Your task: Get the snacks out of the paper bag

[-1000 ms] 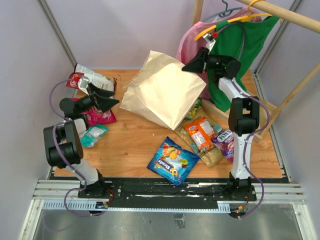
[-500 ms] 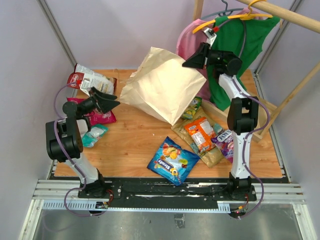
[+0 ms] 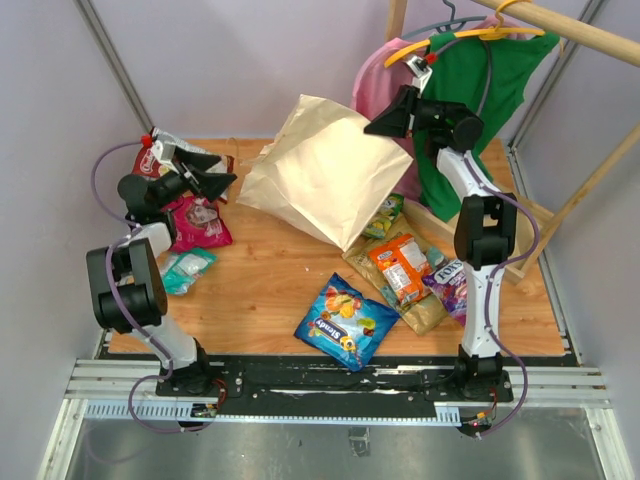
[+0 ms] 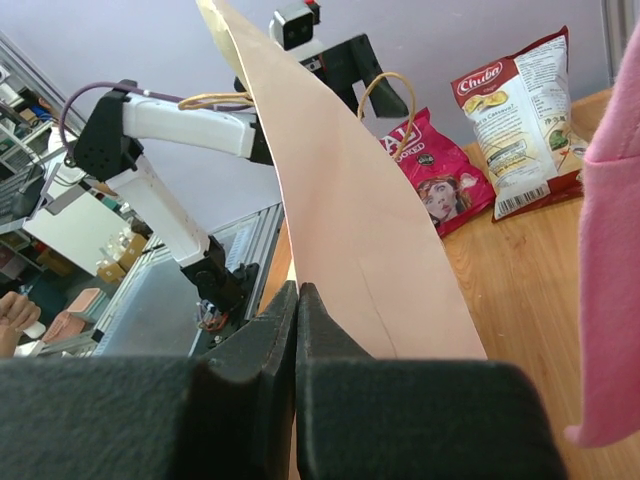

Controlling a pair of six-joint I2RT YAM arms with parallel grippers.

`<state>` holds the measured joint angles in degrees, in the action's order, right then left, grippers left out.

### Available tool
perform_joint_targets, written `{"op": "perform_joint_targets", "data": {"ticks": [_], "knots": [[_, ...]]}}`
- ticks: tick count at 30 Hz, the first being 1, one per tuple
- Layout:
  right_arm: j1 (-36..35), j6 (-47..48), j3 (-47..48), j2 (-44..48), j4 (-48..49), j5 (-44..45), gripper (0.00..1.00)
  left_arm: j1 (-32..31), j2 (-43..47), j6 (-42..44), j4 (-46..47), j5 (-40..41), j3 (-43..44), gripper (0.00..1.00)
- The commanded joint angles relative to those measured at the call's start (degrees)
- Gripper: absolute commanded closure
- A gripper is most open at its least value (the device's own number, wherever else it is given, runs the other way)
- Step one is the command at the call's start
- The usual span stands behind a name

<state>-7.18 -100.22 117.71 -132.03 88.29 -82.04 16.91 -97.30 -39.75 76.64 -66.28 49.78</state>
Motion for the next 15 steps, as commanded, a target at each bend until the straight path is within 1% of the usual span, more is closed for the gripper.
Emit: {"op": "perform_joint_targets", "data": {"ticks": [1, 3, 4, 5, 9, 10, 12, 14, 15], "knots": [[-1.11, -1.87, 3.20, 1.43, 2.59, 0.42, 0.99, -2.42, 8.60, 31.11, -26.41, 5.86, 3.32, 0.08], [-1.18, -1.88, 3.27, 1.42, 2.59, 0.30, 0.99, -1.10, 7.37, 19.77, -11.97, 2.67, 1.43, 0.08], [-1.13, -1.90, 3.23, 1.49, 2.59, 0.30, 0.99, -0.78, 6.25, 15.40, -7.87, 1.31, 1.30, 0.07], [-1.14, -1.89, 3.18, 1.64, 2.54, 0.18, 0.99, -0.78, 5.42, 13.41, -6.08, 0.26, 1.06, 0.07], [-1.21, -1.89, 3.42, 1.87, 2.59, 0.03, 0.99, -0.82, 3.24, 12.07, -2.75, -1.95, -2.54, 0.09], [-1.21, -1.97, 3.66, 1.84, 2.59, 0.04, 0.99, -0.87, 2.42, 10.21, -0.59, -2.95, -3.52, 0.10], [-1.25, -2.26, 4.27, 1.50, 2.58, 0.10, 0.99, -1.03, -0.05, 3.73, 7.59, -5.57, -4.64, 0.12], [-1.31, -2.62, 5.15, 1.05, 2.57, 0.37, 0.99, -1.17, -2.89, -5.45, 17.94, -8.70, -4.04, 0.14], [-1.34, -2.80, 5.50, 0.90, 2.59, 0.46, 0.99, -1.24, -3.95, -7.67, 19.82, -9.48, -3.47, 0.16]]}}
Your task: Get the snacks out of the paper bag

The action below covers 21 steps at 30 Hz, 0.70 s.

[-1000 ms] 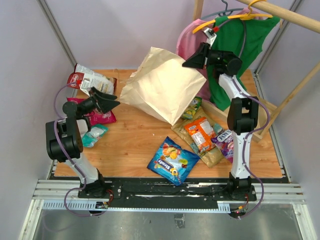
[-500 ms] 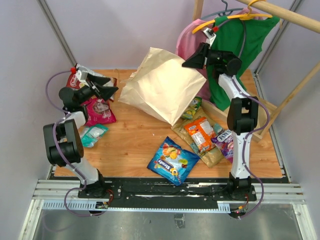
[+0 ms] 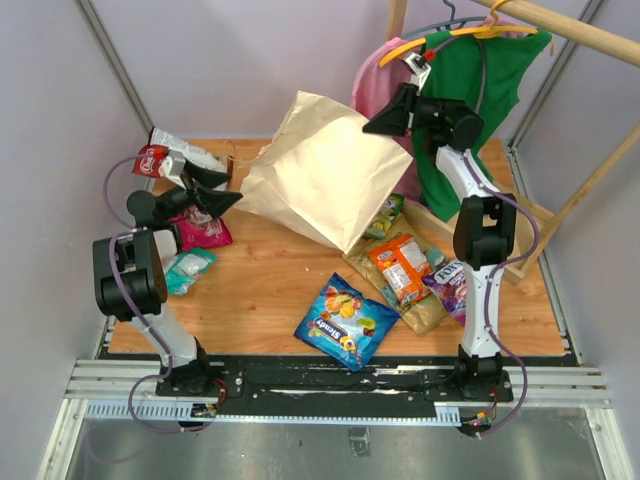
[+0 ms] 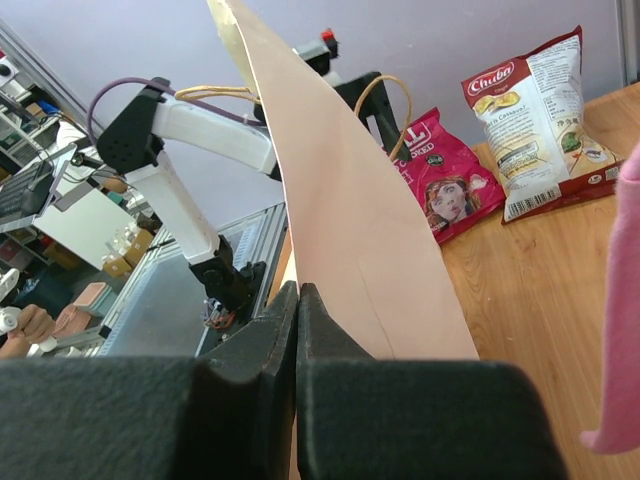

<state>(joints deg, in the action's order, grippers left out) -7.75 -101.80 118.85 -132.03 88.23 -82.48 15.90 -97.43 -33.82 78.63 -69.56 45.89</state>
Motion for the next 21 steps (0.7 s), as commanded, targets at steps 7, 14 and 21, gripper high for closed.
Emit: {"op": "perform_joint_targets", "data": {"ticks": [7, 14, 21], "knots": [[-1.28, -1.23, 3.99, 1.35, 2.65, 0.74, 0.99, -1.04, -6.02, -12.60, 17.88, -5.76, 0.41, 0.18], [-1.37, -0.51, 2.40, 2.23, 2.65, 0.65, 0.99, -3.66, -5.99, -1.31, 4.24, -3.72, 2.11, 0.18], [-1.42, 0.01, 1.48, 2.66, 2.65, 0.13, 0.99, -8.09, 1.10, 29.42, -36.28, 1.83, 6.33, 0.27]]}}
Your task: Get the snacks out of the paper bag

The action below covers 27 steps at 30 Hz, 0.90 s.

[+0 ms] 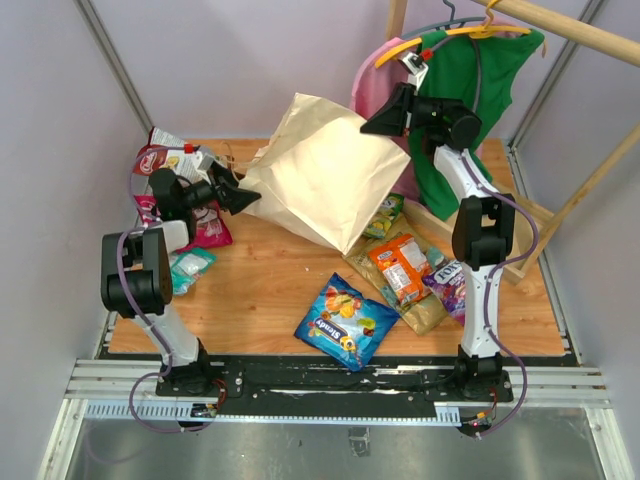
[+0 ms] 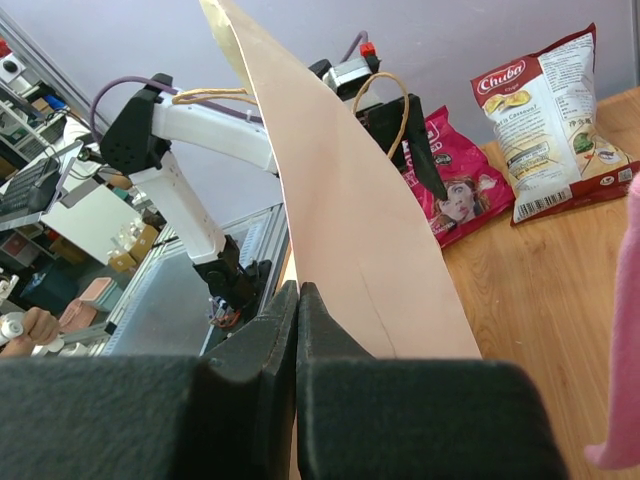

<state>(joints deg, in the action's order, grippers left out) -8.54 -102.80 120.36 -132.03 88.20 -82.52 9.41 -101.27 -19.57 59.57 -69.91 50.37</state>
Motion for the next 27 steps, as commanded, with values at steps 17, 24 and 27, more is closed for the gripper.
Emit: {"op": "perform_joint_targets", "data": {"ticks": [17, 24, 27], "knots": [[-0.69, 2.15, -1.36, 2.51, 2.67, -0.58, 0.99, -1.80, 14.00, 3.87, -4.82, -4.33, -6.63, 0.61], [-0.64, 1.09, 0.51, 1.24, 2.68, 0.03, 0.94, -3.72, 19.51, 2.41, -4.82, -4.48, -9.17, 0.73], [-0.71, 0.59, 0.78, 0.43, 2.67, 0.53, 0.90, -4.94, 21.74, 1.27, -3.89, -4.40, -10.15, 0.95]]}}
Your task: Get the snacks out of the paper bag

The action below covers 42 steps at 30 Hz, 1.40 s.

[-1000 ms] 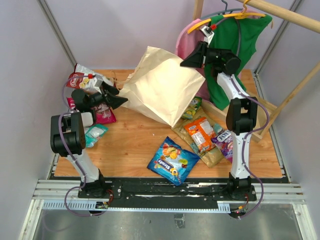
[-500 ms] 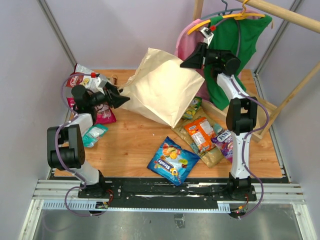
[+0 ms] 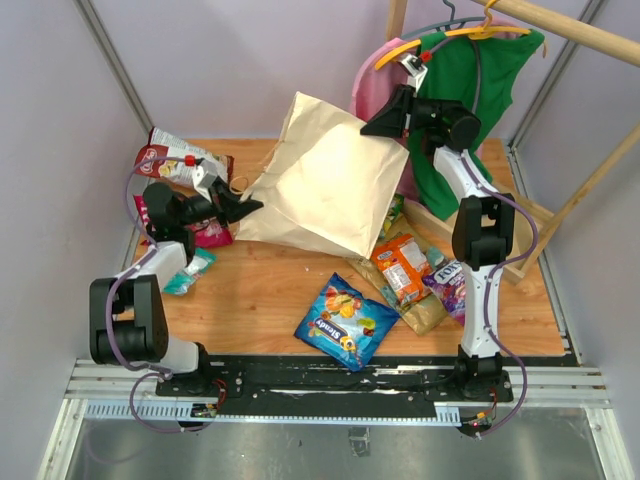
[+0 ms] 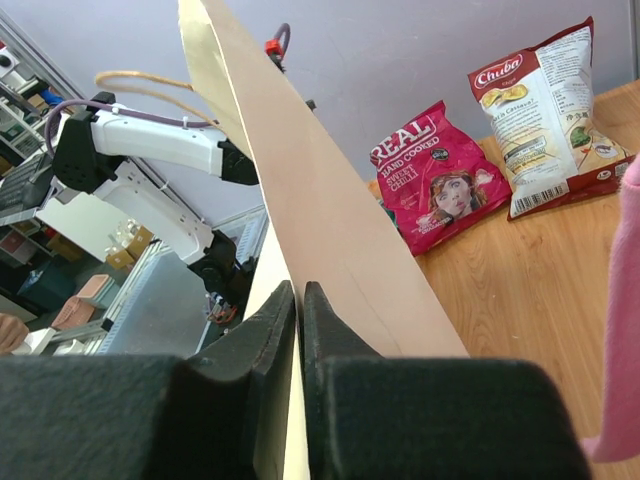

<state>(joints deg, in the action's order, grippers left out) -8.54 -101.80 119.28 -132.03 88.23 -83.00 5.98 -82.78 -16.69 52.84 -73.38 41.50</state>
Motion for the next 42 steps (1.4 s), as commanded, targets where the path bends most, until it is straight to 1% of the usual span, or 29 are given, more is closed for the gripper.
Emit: {"op": "perform_joint_targets", "data": {"ticks": [1, 5, 7, 11, 14, 15, 17, 23, 25, 26, 27, 30, 31, 32, 33, 36, 37, 38, 39, 40, 41, 42], "knots": [[-0.70, -0.42, 1.59, 0.30, 2.65, 1.19, 0.88, -1.83, 4.06, -2.10, 3.77, -0.44, -2.08, 0.99], [-0.72, -0.71, 1.31, -0.68, 2.63, 1.78, 0.85, -2.82, 6.69, -5.12, 7.51, -0.63, -4.17, 0.99], [-0.74, -1.00, 1.87, -1.35, 2.65, 1.71, 0.85, -3.16, 7.32, -8.48, 11.92, -1.32, -5.40, 0.99], [-0.61, -1.98, 3.88, -3.11, 2.64, 1.56, 0.84, -3.17, 7.19, -20.85, 28.16, -2.38, -8.70, 0.99], [-0.47, -2.50, 4.97, -4.22, 2.65, 1.53, 0.84, -3.18, 5.63, -32.43, 45.39, -3.13, -10.36, 1.00], [-0.47, -2.64, 5.21, -4.61, 2.65, 1.53, 0.83, -3.29, 5.17, -35.05, 48.13, -3.18, -10.46, 1.00], [-0.41, -3.05, 6.17, -5.71, 2.59, 1.57, 0.82, -3.26, 5.69, -37.32, 50.26, -2.90, -11.19, 0.99], [0.12, -4.32, 8.70, -9.31, 2.52, 2.40, 0.80, -4.21, 9.78, -39.35, 50.32, -2.33, -11.67, 1.00], [0.06, -4.38, 9.00, -10.15, 2.35, 2.07, 0.76, -5.16, 11.56, -40.60, 50.36, -1.62, -11.32, 0.99], [0.02, -4.41, 9.02, -10.33, 2.38, 1.71, 0.73, -5.87, 12.50, -41.09, 50.41, -1.11, -11.20, 0.99], [-0.07, -4.31, 8.78, -10.35, 2.47, 1.25, 0.66, -6.22, 13.38, -41.63, 50.36, -0.36, -11.06, 0.99], [-0.53, -3.59, 6.85, -8.29, 2.61, -0.24, 0.21, -6.42, 14.83, -44.09, 50.32, 1.57, -10.48, 0.99], [-0.66, -2.64, 5.38, -6.96, 2.63, -0.70, 0.03, -6.42, 14.96, -44.69, 50.26, 2.12, -10.38, 0.99], [-0.81, -1.53, 3.73, -5.42, 2.58, -0.94, 0.01, -6.42, 14.98, -45.16, 50.10, 2.52, -10.34, 0.99], [-0.94, -0.14, 2.17, -3.72, 2.49, -1.19, 0.01, -6.42, 15.06, -45.36, 49.49, 3.00, -10.26, 1.00], [-0.84, 1.47, -1.56, 0.44, 2.30, -1.58, 0.01, -6.34, 15.75, -41.84, 43.82, 4.51, -10.05, 0.99], [-0.70, 1.53, -2.34, 1.43, 2.26, -1.82, 0.01, -6.33, 16.67, -38.00, 39.12, 5.02, -9.68, 0.99], [-0.35, 1.52, -2.65, 2.28, 2.14, -2.14, 0.01, -6.33, 18.43, -31.83, 29.81, 6.21, -8.99, 0.99], [0.20, 1.25, -2.77, 3.00, 2.17, -2.36, 0.02, -6.33, 20.59, -22.97, 16.19, 8.40, -7.47, 1.00], [1.07, 1.20, -3.15, 3.68, 2.20, -2.31, 0.01, -6.60, 23.49, -10.79, -1.34, 13.52, -4.58, 0.99], [2.25, 1.18, -3.78, 4.44, 2.23, -1.76, 0.01, -7.40, 25.85, -0.28, -20.08, 21.37, -1.21, 0.99], [3.46, 1.40, -4.73, 5.17, 2.29, -1.09, 0.01, -8.32, 27.16, 6.43, -31.30, 30.17, 2.03, 0.99]]}}
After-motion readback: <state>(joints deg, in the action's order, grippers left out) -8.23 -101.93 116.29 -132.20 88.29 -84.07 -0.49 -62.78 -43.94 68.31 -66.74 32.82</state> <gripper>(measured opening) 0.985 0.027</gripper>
